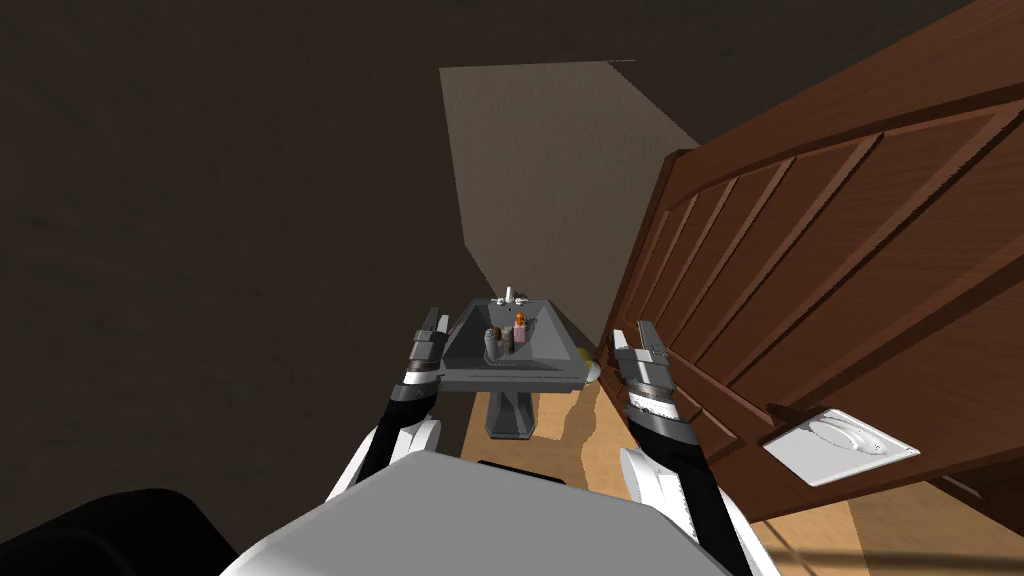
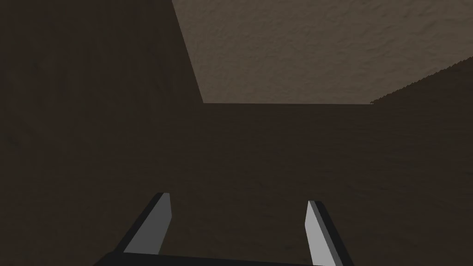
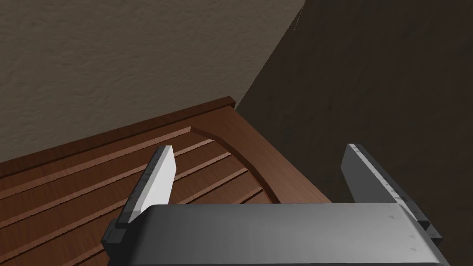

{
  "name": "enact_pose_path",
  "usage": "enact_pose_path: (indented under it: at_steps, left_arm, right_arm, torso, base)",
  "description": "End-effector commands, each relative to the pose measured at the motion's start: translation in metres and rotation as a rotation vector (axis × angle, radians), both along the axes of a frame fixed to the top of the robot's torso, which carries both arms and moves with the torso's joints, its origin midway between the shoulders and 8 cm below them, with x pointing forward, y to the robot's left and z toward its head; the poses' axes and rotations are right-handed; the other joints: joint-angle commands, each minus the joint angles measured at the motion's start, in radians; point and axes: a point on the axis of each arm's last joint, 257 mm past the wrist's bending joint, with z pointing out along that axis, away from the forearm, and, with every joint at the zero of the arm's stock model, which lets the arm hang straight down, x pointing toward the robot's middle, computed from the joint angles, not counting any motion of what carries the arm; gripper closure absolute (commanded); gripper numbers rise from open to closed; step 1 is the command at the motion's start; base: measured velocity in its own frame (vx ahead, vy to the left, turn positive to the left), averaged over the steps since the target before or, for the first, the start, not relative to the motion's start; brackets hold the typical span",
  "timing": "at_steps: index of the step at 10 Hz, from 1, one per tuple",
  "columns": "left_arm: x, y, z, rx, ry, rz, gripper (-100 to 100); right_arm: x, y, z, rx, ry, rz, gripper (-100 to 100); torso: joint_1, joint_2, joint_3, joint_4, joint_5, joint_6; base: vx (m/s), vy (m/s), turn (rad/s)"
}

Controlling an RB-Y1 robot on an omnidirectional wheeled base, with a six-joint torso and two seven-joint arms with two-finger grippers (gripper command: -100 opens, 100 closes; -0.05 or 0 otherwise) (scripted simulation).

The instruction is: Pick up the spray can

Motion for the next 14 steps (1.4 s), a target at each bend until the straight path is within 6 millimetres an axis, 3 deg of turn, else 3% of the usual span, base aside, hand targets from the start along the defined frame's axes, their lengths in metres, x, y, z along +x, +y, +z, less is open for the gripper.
enact_pose_path:
  at_steps: [1,4,8,9,14]
  left_arm:
    - [0.000,0.002,-0.003,0.023,0.018,-0.005,-100]
    - [0.001,0.018,-0.015,0.064,0.080,0.003,-100]
    - [-0.001,0.063,-0.036,0.078,0.209,0.063,-100]
    - [-0.001,0.063,-0.036,0.079,0.209,0.063,-100]
    - [-0.013,0.126,-0.065,0.054,0.382,0.164,-100]
  right_arm:
    - [0.000,0.000,0.000,0.000,0.000,0.000,0]
    - [0.000,0.000,0.000,0.000,0.000,0.000,0]
    - [0.000,0.000,0.000,0.000,0.000,0.000,0]
    - [0.000,0.000,0.000,0.000,0.000,0.000,0]
    - [0.000,0.000,0.000,0.000,0.000,0.000,0]
  torso:
    - [0.000,0.000,0.000,0.000,0.000,0.000]
    - [-0.002,0.000,0.000,0.000,-0.001,0.000]
    - [-0.005,0.000,0.000,0.000,-0.001,0.000]
    - [-0.005,0.000,0.000,0.000,-0.001,0.000]
    - [-0.005,0.000,0.000,0.000,-0.001,0.000]
  base:
    - [-0.002,-0.016,-0.045]
    - [-0.001,-0.043,-0.063]
    - [0.002,-0.070,-0.115]
    - [0.006,-0.059,-0.042]
    - [0.011,-0.075,-0.121]
